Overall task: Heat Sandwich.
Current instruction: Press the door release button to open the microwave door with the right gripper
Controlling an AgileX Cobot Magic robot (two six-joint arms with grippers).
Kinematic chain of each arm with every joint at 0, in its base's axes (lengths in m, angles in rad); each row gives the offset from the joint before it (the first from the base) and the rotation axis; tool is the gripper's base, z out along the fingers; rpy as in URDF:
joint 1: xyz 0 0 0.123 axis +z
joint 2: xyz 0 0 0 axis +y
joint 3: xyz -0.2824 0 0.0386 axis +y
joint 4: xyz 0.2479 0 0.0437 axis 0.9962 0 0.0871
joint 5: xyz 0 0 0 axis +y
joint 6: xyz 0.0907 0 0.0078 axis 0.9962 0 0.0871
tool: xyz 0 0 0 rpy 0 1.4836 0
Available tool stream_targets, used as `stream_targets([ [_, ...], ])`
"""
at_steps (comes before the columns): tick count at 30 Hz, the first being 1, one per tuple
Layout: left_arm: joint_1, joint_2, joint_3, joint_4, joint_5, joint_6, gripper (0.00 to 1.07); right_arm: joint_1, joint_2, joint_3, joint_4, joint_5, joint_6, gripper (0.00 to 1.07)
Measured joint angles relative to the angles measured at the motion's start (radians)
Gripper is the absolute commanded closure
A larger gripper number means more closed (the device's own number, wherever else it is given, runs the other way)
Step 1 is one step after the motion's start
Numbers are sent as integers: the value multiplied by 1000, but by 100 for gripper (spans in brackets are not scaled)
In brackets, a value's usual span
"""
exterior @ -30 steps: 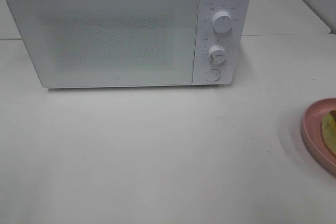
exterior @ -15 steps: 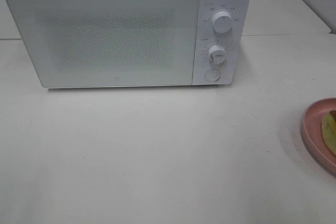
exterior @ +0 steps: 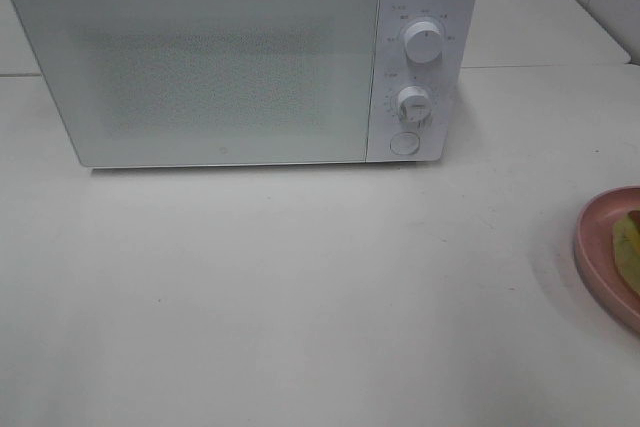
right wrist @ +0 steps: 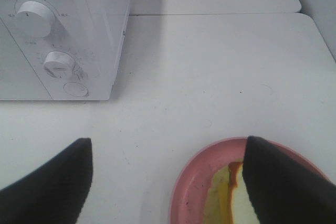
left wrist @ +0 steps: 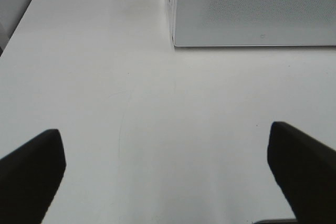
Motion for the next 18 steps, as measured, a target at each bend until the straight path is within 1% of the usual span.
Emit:
stream_targets([
  [4,0,0,0,0,0,0,6,0,71,0,1,-75,0,31],
  [6,0,0,0,0,0,0,6,0,124,2,1,-156,0,31],
  [8,0,0,0,0,0,0,6,0,139,9,1,-188,0,31],
  [10,0,0,0,0,0,0,6,0,186,50,1,-313,-1,31],
  [12,0,0,0,0,0,0,6,0,210,84,1,-398,-1,31],
  [13,0,0,0,0,0,0,6,0,210,84,1,-398,-1,31],
  [14,0,0,0,0,0,0,6,0,233,119,1,-471,-1,31],
  [16,0,0,0,0,0,0,6,3,250,147,3,-546,-1,31],
  [18,0,0,0,0,0,0,6,8,259,156,4,-573,-1,31],
])
